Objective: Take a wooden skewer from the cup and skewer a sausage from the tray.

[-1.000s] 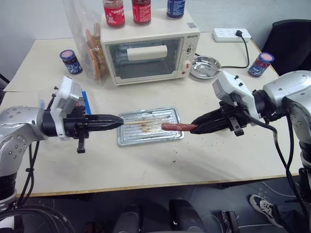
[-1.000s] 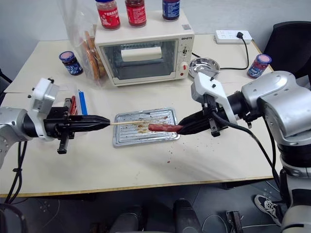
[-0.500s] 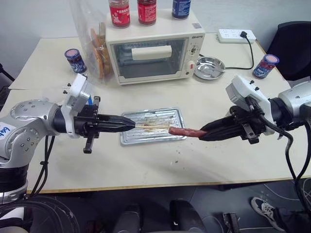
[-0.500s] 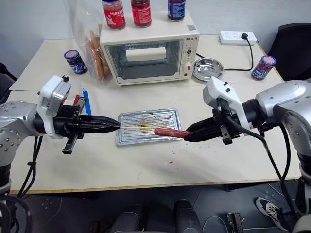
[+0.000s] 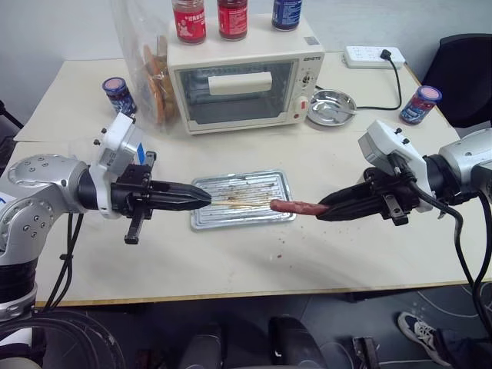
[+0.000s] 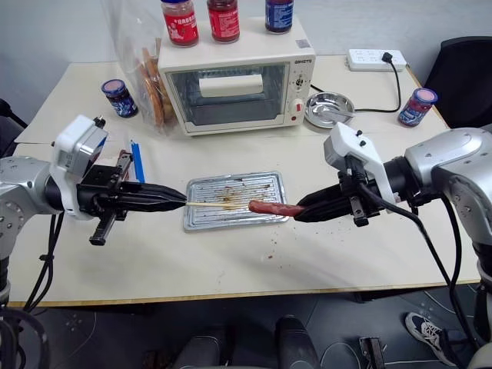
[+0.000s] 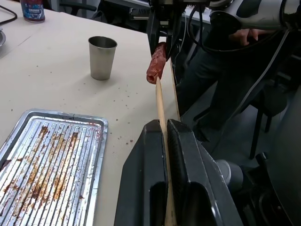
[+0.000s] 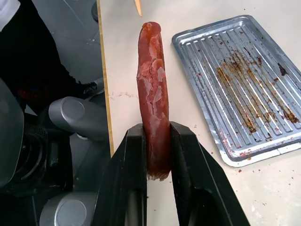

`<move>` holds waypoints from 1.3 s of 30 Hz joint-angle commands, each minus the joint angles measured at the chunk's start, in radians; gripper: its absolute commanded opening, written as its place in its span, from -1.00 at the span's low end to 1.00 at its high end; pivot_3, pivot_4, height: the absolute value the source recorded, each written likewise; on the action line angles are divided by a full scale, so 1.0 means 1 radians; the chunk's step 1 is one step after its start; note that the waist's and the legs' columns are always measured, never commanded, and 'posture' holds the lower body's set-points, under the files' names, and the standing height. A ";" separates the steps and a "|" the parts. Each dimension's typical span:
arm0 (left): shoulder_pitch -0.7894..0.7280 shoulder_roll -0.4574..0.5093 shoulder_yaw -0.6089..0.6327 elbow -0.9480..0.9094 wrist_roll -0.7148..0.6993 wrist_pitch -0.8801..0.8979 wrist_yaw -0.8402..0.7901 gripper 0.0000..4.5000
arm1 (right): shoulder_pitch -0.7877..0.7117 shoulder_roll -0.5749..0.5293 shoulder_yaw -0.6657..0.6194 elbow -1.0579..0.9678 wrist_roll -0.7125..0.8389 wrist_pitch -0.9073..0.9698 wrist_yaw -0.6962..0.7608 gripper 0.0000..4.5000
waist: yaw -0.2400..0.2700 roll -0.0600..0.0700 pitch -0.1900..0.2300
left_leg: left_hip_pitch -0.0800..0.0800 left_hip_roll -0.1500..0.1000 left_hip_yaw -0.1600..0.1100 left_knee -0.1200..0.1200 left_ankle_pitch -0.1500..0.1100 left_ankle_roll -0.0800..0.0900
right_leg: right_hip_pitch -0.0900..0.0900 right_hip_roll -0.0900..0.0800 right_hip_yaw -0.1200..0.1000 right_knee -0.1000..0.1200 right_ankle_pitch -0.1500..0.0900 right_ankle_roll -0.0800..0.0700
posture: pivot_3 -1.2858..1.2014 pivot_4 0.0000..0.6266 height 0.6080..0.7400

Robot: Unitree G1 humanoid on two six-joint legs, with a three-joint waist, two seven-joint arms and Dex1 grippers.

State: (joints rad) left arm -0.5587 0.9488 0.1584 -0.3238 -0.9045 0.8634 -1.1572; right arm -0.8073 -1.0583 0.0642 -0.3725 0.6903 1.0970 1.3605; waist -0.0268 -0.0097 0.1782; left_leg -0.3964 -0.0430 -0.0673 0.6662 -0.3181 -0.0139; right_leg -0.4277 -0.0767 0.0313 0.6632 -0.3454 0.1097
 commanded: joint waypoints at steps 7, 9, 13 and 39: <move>-0.020 0.011 0.019 -0.007 -0.007 -0.011 -0.009 -1.00 | -0.020 -0.020 -0.028 -0.023 0.052 0.004 -0.015 -0.70 | 0.000 0.000 0.000 | 0.000 0.000 0.000 0.000 0.000 0.000 | 0.000 0.000 0.000 0.000 0.000 0.000 | 0.03 -0.52 1.00; -0.022 0.011 0.017 -0.005 -0.006 -0.012 -0.013 -1.00 | -0.018 -0.022 -0.031 -0.027 0.062 0.006 -0.019 -0.70 | 0.000 0.000 0.000 | 0.000 0.000 0.000 0.000 0.000 0.000 | 0.000 0.000 0.000 0.000 0.000 0.000 | 0.03 -0.52 1.00; -0.031 0.011 0.012 -0.002 -0.005 -0.012 -0.017 -1.00 | -0.016 -0.023 -0.035 -0.035 0.079 0.010 -0.031 -0.70 | 0.000 0.000 0.000 | 0.000 0.000 0.000 0.000 0.000 0.000 | 0.000 0.000 0.000 0.000 0.000 0.000 | 0.03 -0.52 1.00; -0.047 -0.005 -0.003 -0.008 -0.012 -0.001 -0.030 -1.00 | -0.050 -0.015 -0.027 -0.014 0.122 0.010 -0.057 -0.70 | 0.000 0.000 0.000 | 0.000 0.000 0.000 0.000 0.000 0.000 | 0.000 0.000 0.000 0.000 0.000 0.000 | 0.03 -0.52 1.00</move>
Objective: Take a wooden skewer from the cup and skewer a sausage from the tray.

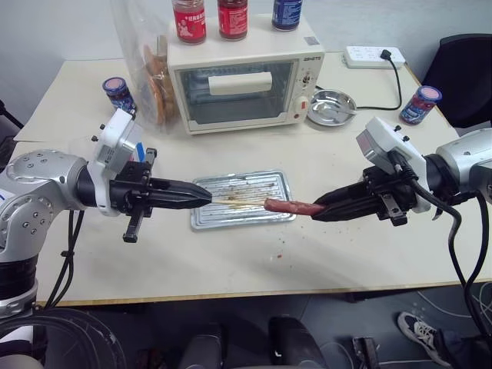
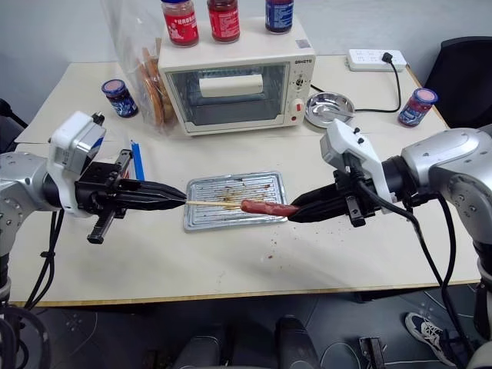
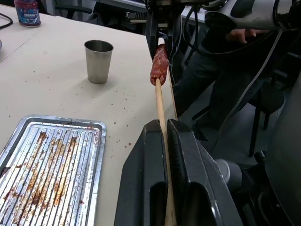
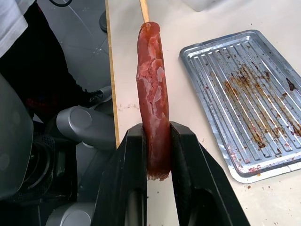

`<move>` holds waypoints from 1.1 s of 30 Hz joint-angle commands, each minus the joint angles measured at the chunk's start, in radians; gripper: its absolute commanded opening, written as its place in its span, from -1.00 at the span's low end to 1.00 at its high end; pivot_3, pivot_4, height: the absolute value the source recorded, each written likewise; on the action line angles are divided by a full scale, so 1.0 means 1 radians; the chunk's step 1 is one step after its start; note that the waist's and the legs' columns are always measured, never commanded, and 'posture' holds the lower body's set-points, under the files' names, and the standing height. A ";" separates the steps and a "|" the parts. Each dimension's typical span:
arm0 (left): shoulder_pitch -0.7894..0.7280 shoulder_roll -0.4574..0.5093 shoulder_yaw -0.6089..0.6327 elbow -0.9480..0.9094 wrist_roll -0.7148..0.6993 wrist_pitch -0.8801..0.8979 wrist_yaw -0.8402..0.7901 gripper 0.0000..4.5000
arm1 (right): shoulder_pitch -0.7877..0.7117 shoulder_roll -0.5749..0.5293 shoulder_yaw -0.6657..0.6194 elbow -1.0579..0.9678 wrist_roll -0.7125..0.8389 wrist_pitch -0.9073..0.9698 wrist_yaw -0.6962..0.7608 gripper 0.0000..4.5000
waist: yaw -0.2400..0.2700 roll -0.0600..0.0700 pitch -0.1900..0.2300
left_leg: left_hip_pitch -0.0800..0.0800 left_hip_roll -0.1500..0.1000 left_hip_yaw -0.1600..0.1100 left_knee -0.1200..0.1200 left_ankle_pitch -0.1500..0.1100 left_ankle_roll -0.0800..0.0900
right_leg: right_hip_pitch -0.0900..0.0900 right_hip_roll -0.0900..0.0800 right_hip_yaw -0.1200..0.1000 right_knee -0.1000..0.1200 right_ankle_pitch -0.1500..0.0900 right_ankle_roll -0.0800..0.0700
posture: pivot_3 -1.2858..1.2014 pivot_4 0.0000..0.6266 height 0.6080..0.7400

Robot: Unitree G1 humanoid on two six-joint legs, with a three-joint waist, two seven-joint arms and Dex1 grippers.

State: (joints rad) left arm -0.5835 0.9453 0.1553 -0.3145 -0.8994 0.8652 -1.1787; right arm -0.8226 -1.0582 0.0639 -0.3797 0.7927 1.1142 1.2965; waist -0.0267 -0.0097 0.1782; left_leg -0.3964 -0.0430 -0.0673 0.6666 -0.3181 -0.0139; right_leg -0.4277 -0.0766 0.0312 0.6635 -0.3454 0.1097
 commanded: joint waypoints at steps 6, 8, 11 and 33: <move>-0.050 -0.023 -0.025 -0.027 -0.021 -0.001 -0.008 -1.00 | -0.056 -0.004 -0.028 -0.033 0.054 0.008 0.001 -0.70 | 0.001 0.000 0.000 | 0.000 0.000 0.000 0.000 0.000 0.000 | 0.000 0.000 0.000 0.000 0.000 0.000 | 0.03 -0.52 1.00; -0.058 -0.031 -0.035 -0.026 -0.013 -0.006 -0.011 -1.00 | -0.069 0.002 -0.026 -0.047 0.071 0.015 0.000 -0.70 | 0.000 0.000 0.000 | 0.000 0.000 0.000 0.000 0.000 0.000 | 0.000 0.000 0.000 0.000 0.000 0.000 | 0.03 -0.52 1.00; -0.068 -0.044 -0.046 -0.021 -0.010 -0.009 -0.011 -1.00 | -0.082 0.016 -0.021 -0.065 0.094 0.028 -0.012 -0.70 | 0.000 0.000 0.000 | 0.000 0.000 0.000 0.000 0.000 0.000 | 0.000 0.000 0.000 0.000 0.000 0.000 | 0.03 -0.52 1.00; -0.014 -0.104 -0.037 -0.035 0.029 -0.028 0.062 -1.00 | -0.097 0.053 -0.040 -0.048 0.120 0.045 -0.094 -0.03 | -0.002 0.000 0.000 | 0.000 0.000 0.000 0.001 0.000 0.000 | 0.000 0.000 0.000 0.001 0.000 0.000 | 0.03 -0.52 1.00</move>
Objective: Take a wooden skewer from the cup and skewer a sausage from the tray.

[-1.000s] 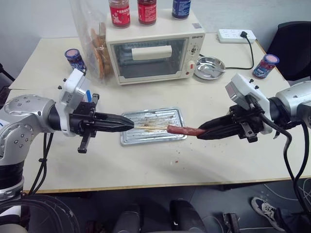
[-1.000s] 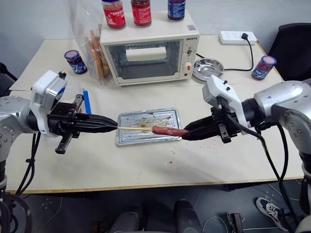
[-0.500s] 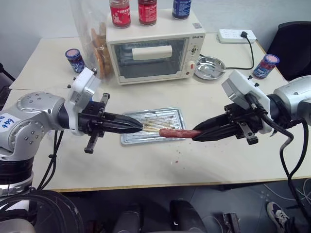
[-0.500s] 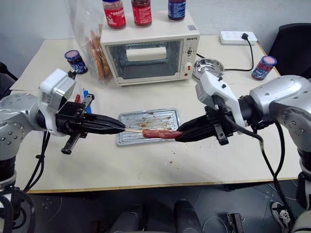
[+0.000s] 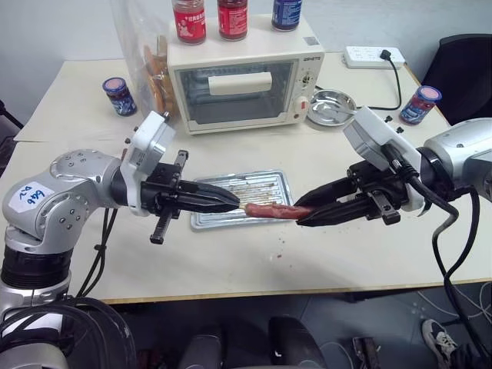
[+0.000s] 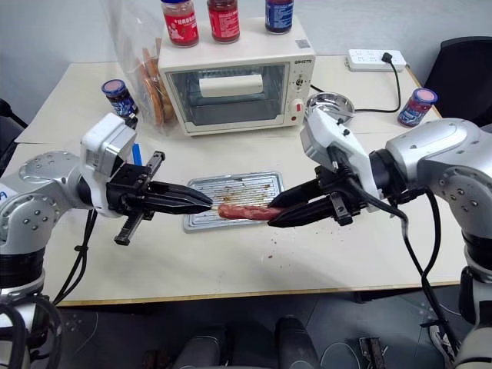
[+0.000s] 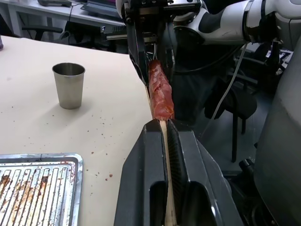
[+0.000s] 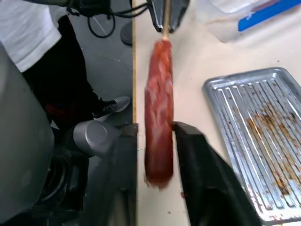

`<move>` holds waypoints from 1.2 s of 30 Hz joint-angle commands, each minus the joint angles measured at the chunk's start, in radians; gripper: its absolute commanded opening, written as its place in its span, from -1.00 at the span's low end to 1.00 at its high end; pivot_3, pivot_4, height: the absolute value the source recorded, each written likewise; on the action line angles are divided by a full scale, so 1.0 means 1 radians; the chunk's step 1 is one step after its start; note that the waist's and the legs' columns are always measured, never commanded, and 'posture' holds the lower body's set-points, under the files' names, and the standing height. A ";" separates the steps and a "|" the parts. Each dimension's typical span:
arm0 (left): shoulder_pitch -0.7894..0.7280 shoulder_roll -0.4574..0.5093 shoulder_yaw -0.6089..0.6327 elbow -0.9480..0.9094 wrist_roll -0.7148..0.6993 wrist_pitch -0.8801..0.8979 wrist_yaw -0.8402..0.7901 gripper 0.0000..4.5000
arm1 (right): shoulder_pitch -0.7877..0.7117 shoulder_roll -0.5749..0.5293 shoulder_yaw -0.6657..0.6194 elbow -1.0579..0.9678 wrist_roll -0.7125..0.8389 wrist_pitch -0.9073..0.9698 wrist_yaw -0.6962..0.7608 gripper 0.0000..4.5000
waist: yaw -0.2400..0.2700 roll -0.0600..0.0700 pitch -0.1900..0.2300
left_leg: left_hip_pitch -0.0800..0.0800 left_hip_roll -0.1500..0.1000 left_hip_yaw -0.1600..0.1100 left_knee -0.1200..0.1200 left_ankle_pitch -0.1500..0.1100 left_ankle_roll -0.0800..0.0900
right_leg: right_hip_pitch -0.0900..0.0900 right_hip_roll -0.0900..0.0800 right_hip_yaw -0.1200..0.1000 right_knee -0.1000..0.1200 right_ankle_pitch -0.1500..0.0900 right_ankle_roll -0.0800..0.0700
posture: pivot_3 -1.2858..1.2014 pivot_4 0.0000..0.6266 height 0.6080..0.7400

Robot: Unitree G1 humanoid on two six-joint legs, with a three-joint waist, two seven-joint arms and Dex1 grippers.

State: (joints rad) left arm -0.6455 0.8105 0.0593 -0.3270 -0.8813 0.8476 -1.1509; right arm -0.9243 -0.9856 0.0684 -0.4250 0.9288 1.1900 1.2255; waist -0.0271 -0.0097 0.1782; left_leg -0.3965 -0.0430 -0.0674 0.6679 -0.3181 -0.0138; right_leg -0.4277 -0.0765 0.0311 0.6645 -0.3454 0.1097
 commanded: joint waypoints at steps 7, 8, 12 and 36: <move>0.284 0.066 0.320 -0.108 -0.032 0.025 0.195 -1.00 | 0.061 -0.014 -0.052 0.050 -0.130 -0.114 -0.124 0.21 | -0.001 0.000 0.000 | 0.000 0.000 0.000 0.000 0.000 0.000 | 0.000 0.000 0.001 0.000 0.000 0.000 | 0.03 -0.52 1.00; 0.308 0.065 0.349 -0.118 -0.037 0.028 0.218 -1.00 | 0.064 -0.006 -0.057 0.057 -0.132 -0.115 -0.136 0.21 | 0.000 0.000 0.000 | 0.000 0.000 0.000 0.000 0.000 0.000 | 0.000 0.000 0.001 0.000 0.000 0.000 | 0.03 -0.52 1.00; 0.436 0.009 0.504 -0.172 -0.017 0.022 0.392 -1.00 | 0.062 0.049 -0.071 0.083 -0.146 -0.132 -0.199 0.59 | 0.001 0.000 0.000 | 0.000 0.000 0.000 0.000 0.000 0.000 | 0.000 0.000 0.001 0.000 0.000 0.000 | 0.03 -0.52 1.00; 0.369 -0.228 0.485 0.099 0.398 -0.180 0.993 -0.69 | 0.034 0.205 -0.069 0.092 -0.126 -0.135 -0.335 0.95 | 0.009 -0.002 -0.002 | 0.000 -0.001 0.000 0.000 0.000 0.000 | 0.000 0.000 0.000 0.000 0.000 0.000 | 0.03 -0.52 1.00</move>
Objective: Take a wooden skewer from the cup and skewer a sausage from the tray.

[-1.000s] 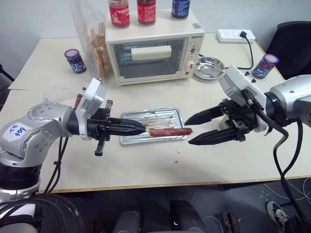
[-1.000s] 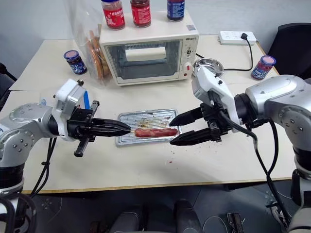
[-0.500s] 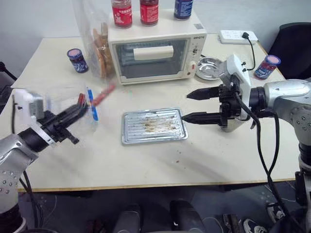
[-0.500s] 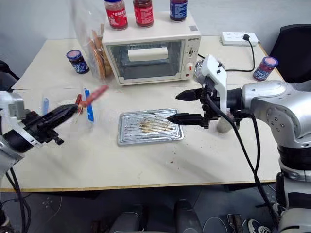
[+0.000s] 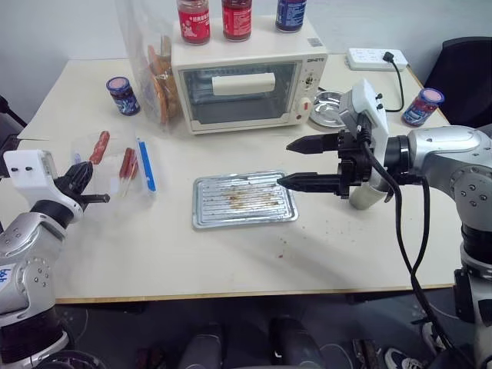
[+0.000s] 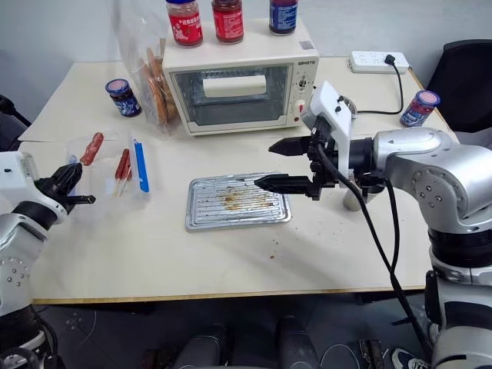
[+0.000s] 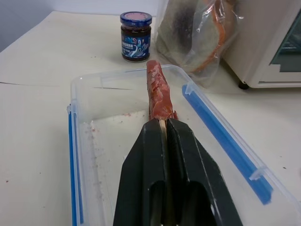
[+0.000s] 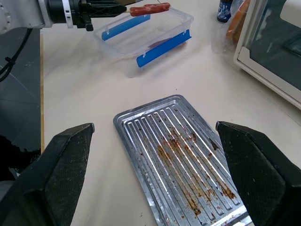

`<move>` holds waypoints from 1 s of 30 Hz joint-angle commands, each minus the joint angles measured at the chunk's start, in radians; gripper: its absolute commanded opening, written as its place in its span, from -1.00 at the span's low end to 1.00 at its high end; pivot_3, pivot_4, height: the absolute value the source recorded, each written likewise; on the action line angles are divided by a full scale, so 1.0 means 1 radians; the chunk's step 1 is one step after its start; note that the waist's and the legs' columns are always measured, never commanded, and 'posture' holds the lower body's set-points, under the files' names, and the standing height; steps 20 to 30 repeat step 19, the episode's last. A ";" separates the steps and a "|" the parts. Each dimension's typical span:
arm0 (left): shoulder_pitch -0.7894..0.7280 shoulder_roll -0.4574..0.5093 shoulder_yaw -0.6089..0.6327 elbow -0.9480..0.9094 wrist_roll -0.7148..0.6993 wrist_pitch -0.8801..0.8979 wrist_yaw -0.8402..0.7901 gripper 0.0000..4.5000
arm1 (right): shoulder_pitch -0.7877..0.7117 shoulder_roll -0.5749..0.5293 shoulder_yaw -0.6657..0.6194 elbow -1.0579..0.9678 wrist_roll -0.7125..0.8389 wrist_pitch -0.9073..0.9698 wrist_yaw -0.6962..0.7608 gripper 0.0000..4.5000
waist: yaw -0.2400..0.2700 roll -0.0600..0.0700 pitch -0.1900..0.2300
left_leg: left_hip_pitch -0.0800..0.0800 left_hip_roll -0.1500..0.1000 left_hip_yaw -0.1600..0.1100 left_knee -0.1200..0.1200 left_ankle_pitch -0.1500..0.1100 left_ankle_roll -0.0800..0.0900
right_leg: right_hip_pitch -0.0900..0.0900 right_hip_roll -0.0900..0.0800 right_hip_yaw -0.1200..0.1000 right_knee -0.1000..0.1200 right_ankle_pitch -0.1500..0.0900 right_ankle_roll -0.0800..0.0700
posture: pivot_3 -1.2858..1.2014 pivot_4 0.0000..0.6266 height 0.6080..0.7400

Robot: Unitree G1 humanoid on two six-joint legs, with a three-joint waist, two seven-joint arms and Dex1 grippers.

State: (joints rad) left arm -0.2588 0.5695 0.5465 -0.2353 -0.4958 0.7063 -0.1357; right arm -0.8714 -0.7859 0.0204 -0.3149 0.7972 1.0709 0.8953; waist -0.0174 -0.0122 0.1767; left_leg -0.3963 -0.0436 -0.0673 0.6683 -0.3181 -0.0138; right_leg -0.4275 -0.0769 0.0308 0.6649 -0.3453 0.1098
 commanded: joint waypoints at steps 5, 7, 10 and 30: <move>0.050 0.062 0.055 -0.071 -0.017 -0.002 -0.074 -0.16 | -0.001 -0.017 -0.020 -0.012 -0.017 -0.030 0.012 0.95 | -0.009 0.000 0.000 | 0.000 0.000 0.000 -0.001 0.000 0.000 | 0.000 0.000 0.000 -0.001 0.000 0.000 | 0.03 -0.52 1.00; 0.118 0.089 0.127 -0.128 -0.066 0.040 -0.115 0.06 | 0.010 -0.035 -0.027 -0.008 -0.024 -0.031 0.021 0.95 | -0.015 0.000 0.000 | 0.000 0.000 0.000 -0.002 0.000 0.000 | -0.001 0.000 0.000 -0.001 0.000 0.000 | 0.03 -0.52 1.00; 0.236 0.131 0.277 -0.204 -0.143 0.106 -0.183 0.16 | 0.033 -0.081 -0.065 -0.005 0.004 -0.012 0.055 0.98 | -0.013 0.000 0.000 | 0.000 0.001 0.000 -0.002 0.000 0.000 | -0.001 0.000 0.001 -0.002 0.000 0.000 | 0.03 -0.52 1.00; 0.570 0.158 0.673 -0.272 -0.349 0.189 -0.404 0.16 | 0.091 -0.186 -0.137 0.022 0.022 -0.064 0.183 0.98 | -0.007 -0.001 0.000 | 0.001 0.001 0.001 -0.002 -0.001 0.001 | 0.001 0.000 0.001 -0.004 0.000 0.000 | 0.03 -0.52 1.00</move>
